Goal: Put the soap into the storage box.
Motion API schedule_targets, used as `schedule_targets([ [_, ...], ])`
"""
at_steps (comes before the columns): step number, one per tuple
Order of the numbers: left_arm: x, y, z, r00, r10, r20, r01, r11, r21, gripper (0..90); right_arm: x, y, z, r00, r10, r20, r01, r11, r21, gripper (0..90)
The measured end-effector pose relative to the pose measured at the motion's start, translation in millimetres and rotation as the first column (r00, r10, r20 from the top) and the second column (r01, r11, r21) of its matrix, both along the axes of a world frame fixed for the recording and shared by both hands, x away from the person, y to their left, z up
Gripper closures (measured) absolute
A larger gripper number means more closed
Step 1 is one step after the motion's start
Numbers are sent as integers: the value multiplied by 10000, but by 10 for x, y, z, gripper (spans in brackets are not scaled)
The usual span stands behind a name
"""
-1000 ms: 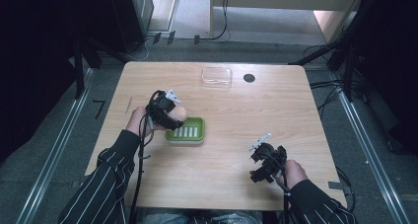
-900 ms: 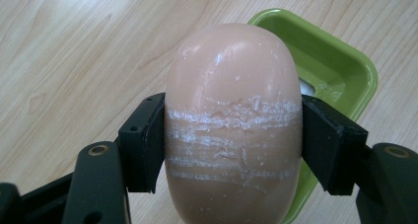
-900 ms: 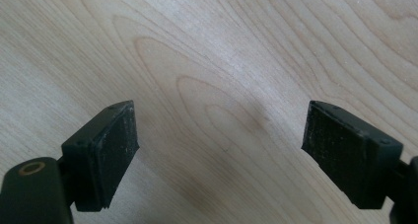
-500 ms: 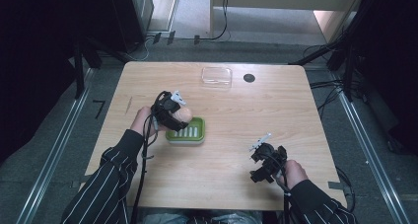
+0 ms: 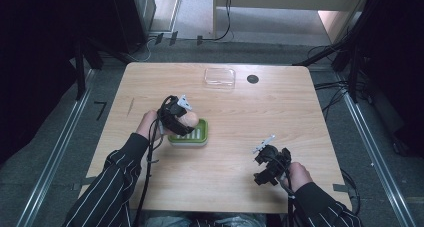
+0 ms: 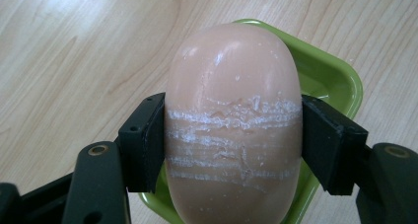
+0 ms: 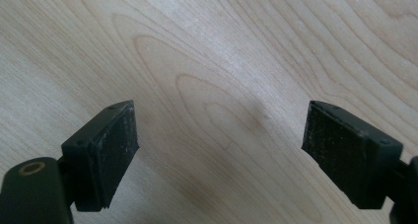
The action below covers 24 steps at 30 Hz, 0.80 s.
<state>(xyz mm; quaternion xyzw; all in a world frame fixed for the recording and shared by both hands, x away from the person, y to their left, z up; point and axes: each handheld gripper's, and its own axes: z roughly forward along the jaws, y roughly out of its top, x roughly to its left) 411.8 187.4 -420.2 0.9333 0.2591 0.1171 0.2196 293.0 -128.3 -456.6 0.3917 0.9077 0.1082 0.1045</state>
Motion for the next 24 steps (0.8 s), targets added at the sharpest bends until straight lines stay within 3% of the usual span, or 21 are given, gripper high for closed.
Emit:
schedule_targets([
  [24,-3,-43,-141,9996,-276,-63,277,9994,200,334,-1,-3,1,10000,56,-9,-56,10000,-11,143],
])
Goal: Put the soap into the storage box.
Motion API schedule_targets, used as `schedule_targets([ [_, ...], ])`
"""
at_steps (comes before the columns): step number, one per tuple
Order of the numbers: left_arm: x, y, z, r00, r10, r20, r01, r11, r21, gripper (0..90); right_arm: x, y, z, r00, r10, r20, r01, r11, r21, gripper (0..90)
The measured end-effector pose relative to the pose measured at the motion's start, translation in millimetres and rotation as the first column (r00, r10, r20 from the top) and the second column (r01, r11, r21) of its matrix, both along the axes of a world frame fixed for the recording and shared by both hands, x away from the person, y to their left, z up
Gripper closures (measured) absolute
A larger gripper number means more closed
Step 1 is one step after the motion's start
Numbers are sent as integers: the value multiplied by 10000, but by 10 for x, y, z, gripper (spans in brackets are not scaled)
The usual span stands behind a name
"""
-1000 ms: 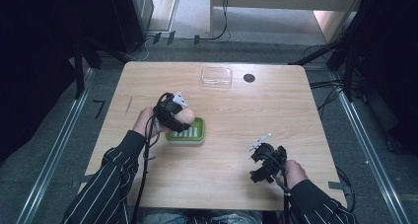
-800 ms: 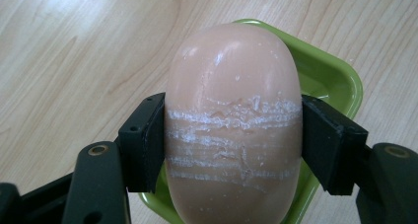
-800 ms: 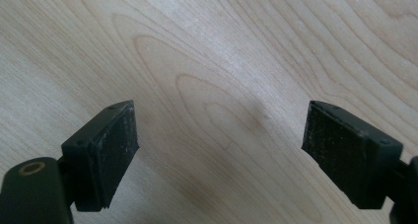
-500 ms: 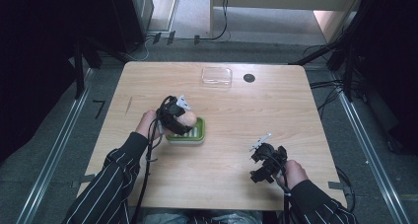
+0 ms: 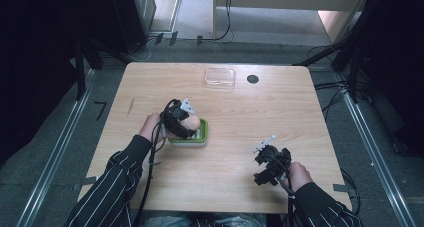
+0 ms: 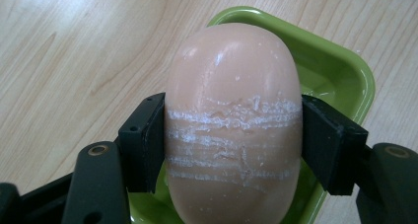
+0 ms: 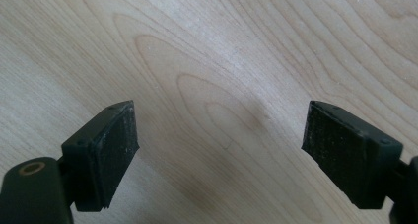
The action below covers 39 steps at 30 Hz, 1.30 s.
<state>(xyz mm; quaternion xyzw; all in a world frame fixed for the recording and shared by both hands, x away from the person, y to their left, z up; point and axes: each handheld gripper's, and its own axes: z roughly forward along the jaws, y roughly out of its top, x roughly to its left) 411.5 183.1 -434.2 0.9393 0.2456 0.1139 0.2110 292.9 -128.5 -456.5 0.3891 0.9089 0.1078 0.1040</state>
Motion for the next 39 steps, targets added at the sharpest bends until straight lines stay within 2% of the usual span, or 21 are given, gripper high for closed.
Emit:
schedule_targets([
  [17,11,-8,-82,9999,-129,-12,129,9999,-42,333,-4,2,-3,10000,-15,-28,15,10000,8,143],
  [27,37,-31,-133,9994,-301,-197,305,9994,193,331,16,-5,-16,10000,52,-7,-52,10000,5,143],
  [39,45,-34,-147,9991,-276,-326,281,9995,144,327,-9,-39,-17,10000,8,-19,-8,10000,65,143],
])
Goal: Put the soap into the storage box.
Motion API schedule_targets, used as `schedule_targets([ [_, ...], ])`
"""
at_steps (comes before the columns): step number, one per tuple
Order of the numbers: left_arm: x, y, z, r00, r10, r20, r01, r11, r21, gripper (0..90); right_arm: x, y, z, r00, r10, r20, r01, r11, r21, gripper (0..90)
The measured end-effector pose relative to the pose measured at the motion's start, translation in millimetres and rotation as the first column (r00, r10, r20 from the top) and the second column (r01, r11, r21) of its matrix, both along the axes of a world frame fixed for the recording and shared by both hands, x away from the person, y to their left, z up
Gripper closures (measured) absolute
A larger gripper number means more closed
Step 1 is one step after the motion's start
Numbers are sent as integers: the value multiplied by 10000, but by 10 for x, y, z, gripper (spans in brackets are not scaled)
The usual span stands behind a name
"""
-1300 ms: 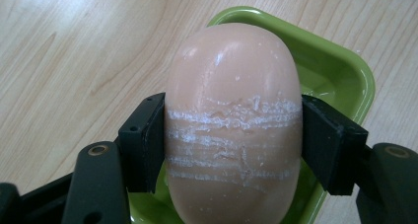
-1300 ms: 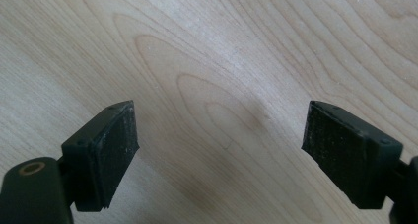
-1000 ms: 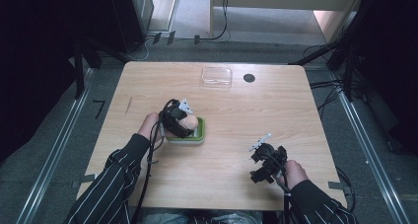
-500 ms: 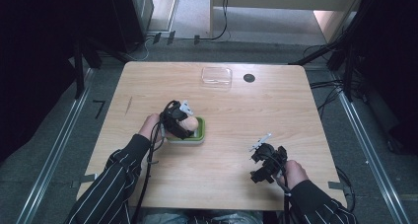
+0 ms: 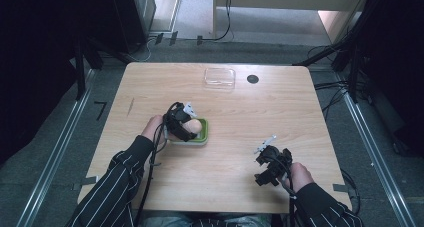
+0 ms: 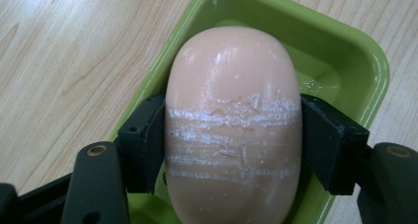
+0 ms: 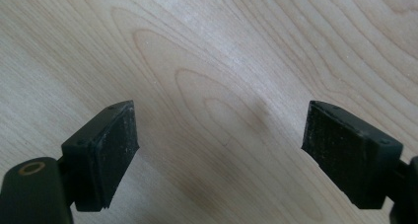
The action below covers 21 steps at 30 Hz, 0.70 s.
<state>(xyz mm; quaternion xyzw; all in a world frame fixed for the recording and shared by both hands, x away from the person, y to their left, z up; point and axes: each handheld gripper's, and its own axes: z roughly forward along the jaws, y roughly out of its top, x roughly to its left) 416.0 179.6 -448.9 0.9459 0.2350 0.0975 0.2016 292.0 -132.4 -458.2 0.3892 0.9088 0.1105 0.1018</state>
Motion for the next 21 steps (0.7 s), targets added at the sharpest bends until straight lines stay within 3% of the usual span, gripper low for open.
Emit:
schedule_targets([
  [17,-23,-52,7,9993,385,-11,-385,9992,98,317,-50,-32,22,9998,-190,44,190,9998,-7,143],
  [21,-38,-48,40,9985,503,224,-502,9987,-59,251,-48,-23,20,10000,-60,61,60,10000,2,143],
])
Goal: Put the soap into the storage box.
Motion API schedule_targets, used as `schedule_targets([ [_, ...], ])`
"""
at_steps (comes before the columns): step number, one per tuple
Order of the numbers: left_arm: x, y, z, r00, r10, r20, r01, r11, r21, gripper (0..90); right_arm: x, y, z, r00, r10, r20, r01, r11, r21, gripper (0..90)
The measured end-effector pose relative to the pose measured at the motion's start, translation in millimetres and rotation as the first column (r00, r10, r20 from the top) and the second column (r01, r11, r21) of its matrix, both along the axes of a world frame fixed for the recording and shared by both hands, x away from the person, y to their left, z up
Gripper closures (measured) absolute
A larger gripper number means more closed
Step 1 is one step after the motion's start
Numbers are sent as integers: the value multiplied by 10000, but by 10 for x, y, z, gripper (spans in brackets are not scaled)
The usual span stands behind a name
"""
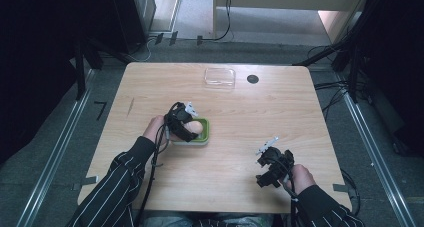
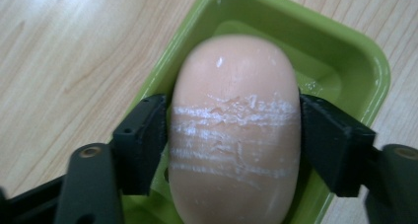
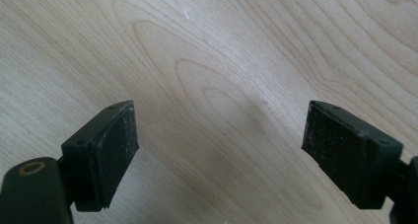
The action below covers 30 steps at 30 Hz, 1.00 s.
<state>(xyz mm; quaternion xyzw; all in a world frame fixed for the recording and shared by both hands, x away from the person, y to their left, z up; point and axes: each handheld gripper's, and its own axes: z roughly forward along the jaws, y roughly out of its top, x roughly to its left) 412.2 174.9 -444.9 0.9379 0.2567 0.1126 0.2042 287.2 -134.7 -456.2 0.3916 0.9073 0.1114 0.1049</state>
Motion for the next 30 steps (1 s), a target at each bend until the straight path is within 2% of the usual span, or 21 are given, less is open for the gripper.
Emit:
schedule_targets([
  [5,-3,7,24,9997,107,213,-108,9999,24,147,3,-1,3,10000,-40,-10,40,10000,-11,143],
  [14,-21,33,117,9987,276,429,-268,9994,-205,122,1,-1,3,10000,-1,-9,1,10000,-13,143],
  [20,-40,66,183,9970,536,561,-509,9975,-490,64,-2,-3,4,10000,-73,-4,73,10000,-20,143],
  [30,-48,102,226,9963,721,465,-703,9968,-382,39,-3,0,6,10000,-43,-20,43,10000,-19,143],
])
